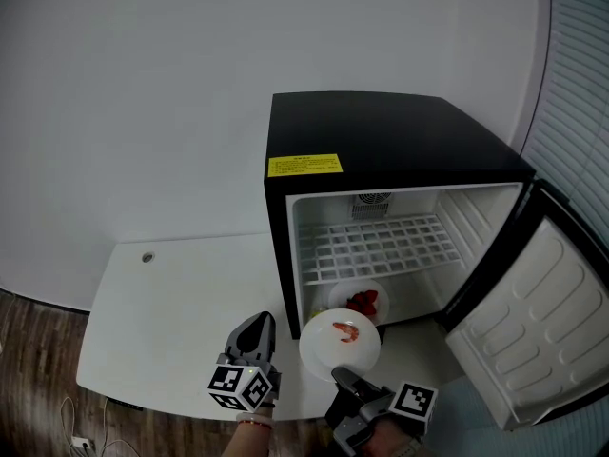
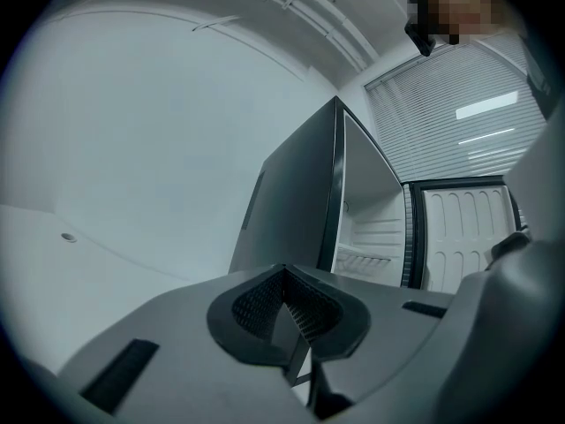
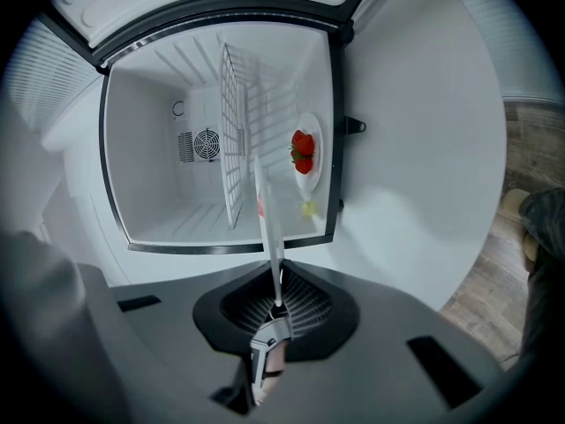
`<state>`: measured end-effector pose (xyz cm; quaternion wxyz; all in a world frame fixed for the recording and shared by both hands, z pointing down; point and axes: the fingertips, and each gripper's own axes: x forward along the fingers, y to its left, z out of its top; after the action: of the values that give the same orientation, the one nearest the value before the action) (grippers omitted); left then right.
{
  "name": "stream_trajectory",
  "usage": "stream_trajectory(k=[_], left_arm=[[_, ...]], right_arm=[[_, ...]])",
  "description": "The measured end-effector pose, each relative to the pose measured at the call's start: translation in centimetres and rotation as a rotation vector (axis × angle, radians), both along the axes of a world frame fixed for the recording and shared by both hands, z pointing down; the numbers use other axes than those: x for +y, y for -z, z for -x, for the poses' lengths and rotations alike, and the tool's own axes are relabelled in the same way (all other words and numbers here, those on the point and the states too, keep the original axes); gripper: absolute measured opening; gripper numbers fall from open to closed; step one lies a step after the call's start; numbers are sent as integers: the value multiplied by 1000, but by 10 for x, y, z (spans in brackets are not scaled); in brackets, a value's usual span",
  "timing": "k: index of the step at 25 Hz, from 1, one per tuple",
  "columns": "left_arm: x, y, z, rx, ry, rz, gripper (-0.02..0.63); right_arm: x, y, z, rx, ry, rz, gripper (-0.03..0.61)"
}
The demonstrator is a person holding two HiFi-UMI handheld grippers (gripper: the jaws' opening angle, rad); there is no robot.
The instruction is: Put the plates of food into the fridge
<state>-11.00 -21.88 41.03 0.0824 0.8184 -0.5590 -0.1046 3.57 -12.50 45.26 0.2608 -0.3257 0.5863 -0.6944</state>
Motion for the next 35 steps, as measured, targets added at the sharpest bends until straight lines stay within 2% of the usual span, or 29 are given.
stream_trajectory(k=[10, 23, 35], left_arm=[[-7, 1, -1, 17, 13, 7, 6], [-16, 10, -1, 22, 20, 0, 6], [-30, 14, 3, 19, 37, -9, 6]], right_arm=[[-2, 22, -1, -15, 28, -22, 17], [-31, 67, -10, 2, 40, -111, 17], [-64, 78, -8, 0, 44, -117, 17]])
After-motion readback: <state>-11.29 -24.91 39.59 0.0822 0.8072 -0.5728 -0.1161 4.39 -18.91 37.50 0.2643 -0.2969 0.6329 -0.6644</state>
